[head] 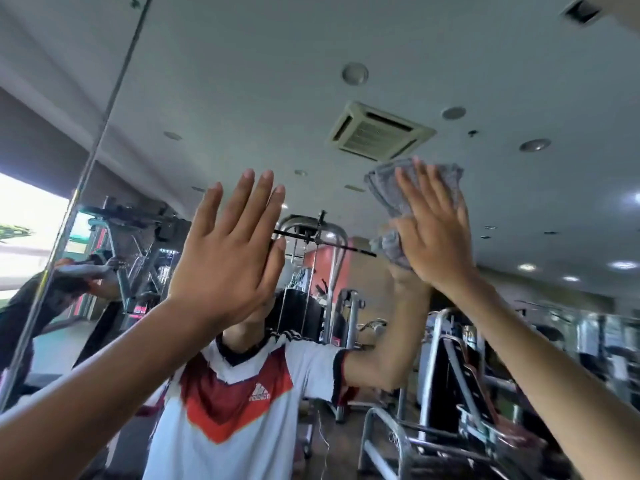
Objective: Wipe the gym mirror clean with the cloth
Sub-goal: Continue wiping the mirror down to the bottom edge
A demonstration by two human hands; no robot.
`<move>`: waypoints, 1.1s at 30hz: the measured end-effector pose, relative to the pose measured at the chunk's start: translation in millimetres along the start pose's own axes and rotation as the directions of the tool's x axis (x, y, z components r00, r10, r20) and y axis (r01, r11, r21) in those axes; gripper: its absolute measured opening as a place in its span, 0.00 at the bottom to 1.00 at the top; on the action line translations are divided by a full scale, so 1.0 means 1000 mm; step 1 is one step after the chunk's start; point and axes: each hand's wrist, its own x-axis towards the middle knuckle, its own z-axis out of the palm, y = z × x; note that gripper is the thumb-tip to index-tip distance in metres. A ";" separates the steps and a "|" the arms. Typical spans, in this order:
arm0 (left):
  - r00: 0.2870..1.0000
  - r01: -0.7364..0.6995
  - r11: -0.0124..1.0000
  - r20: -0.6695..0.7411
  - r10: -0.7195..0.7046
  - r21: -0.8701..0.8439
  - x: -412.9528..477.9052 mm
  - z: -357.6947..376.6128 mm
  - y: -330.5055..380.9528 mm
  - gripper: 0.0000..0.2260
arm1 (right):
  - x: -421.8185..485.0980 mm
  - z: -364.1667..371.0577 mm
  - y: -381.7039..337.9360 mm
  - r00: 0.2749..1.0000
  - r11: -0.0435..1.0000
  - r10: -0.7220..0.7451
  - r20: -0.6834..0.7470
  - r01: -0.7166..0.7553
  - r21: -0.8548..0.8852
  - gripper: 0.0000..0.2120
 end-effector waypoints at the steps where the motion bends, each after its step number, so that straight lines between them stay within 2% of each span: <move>1: 1.000 0.007 1.000 0.001 -0.007 -0.001 0.000 0.000 0.002 0.28 | 0.020 -0.001 0.000 0.991 0.992 0.130 -0.031 -0.130 0.007 0.29; 3: 1.000 0.015 1.000 -0.010 -0.015 -0.004 -0.004 0.000 0.002 0.28 | 0.045 0.002 -0.020 0.957 0.959 0.283 -0.070 -0.283 0.003 0.30; 4: 1.000 0.013 1.000 -0.019 -0.013 -0.005 -0.008 0.001 0.001 0.28 | 0.046 0.006 -0.036 0.956 0.960 0.278 -0.090 -0.279 0.006 0.30; 5: 1.000 0.006 1.000 -0.029 -0.006 -0.004 -0.012 0.001 -0.001 0.28 | 0.036 0.010 -0.054 0.972 0.977 0.213 -0.101 -0.214 0.005 0.29; 7: 0.999 -0.028 1.000 -0.046 0.028 0.005 -0.021 0.000 -0.005 0.28 | -0.008 0.018 -0.080 0.997 0.999 -0.053 -0.049 0.053 -0.014 0.28; 9: 0.998 -0.040 0.999 -0.048 0.040 0.004 -0.024 -0.001 -0.007 0.27 | -0.060 0.021 -0.075 0.953 0.952 -0.303 -0.018 0.302 -0.052 0.28; 10: 0.999 -0.033 0.999 -0.042 0.033 0.000 -0.025 -0.002 -0.006 0.27 | -0.075 0.019 -0.061 0.939 0.938 -0.343 -0.016 0.342 -0.061 0.28; 12: 1.000 -0.008 1.000 -0.022 0.008 0.001 -0.024 -0.002 -0.002 0.28 | -0.078 0.014 -0.027 0.965 0.964 -0.263 -0.025 0.262 -0.038 0.27; 14: 1.000 -0.007 1.000 -0.006 0.007 0.004 -0.025 0.000 0.000 0.28 | -0.052 0.009 -0.009 0.997 0.999 -0.048 -0.066 0.048 0.009 0.27; 16: 1.000 -0.022 1.000 -0.002 0.022 0.003 -0.026 0.000 -0.003 0.28 | -0.022 0.011 -0.021 0.978 0.986 0.165 -0.131 -0.164 0.022 0.26; 17: 1.000 -0.027 1.000 -0.006 0.027 0.001 -0.025 0.000 -0.005 0.28 | -0.015 0.014 -0.037 0.964 0.975 0.223 -0.148 -0.222 0.026 0.26; 18: 0.999 -0.030 1.000 -0.013 0.030 0.001 -0.024 0.000 -0.006 0.28 | -0.017 0.018 -0.057 0.964 0.976 0.219 -0.152 -0.217 0.029 0.26; 20: 0.999 -0.034 0.999 -0.018 0.034 0.007 -0.024 -0.001 -0.007 0.28 | -0.051 0.025 -0.090 0.996 1.000 0.017 -0.089 -0.017 0.007 0.28; 22: 0.999 -0.025 1.000 -0.022 0.026 0.006 -0.031 -0.002 -0.006 0.27 | -0.108 0.029 -0.095 0.970 0.969 -0.244 0.002 0.243 -0.052 0.28; 23: 1.000 -0.021 1.000 -0.022 0.021 0.005 -0.039 -0.003 -0.005 0.27 | -0.133 0.028 -0.083 0.950 0.947 -0.310 0.032 0.312 -0.077 0.27; 24: 1.000 -0.022 1.000 -0.016 0.022 0.008 -0.046 -0.003 -0.001 0.28 | -0.148 0.025 -0.065 0.948 0.944 -0.316 0.045 0.319 -0.084 0.26; 27: 1.000 -0.014 0.998 -0.004 0.014 0.053 -0.059 -0.003 0.008 0.27 | -0.128 0.016 -0.022 0.995 0.995 -0.098 0.001 0.098 -0.019 0.25; 30: 1.000 0.013 0.999 -0.002 -0.012 0.036 -0.061 -0.005 0.009 0.27 | -0.074 0.013 -0.032 0.984 0.990 0.142 -0.108 -0.141 0.021 0.26; 32: 1.000 0.023 0.999 -0.007 -0.023 0.024 -0.065 -0.005 0.009 0.27 | -0.064 0.020 -0.060 0.967 0.977 0.214 -0.140 -0.210 0.044 0.27; 33: 0.999 0.030 0.999 -0.011 -0.030 0.019 -0.069 -0.005 0.010 0.27 | -0.070 0.023 -0.075 0.972 0.981 0.195 -0.132 -0.190 0.047 0.27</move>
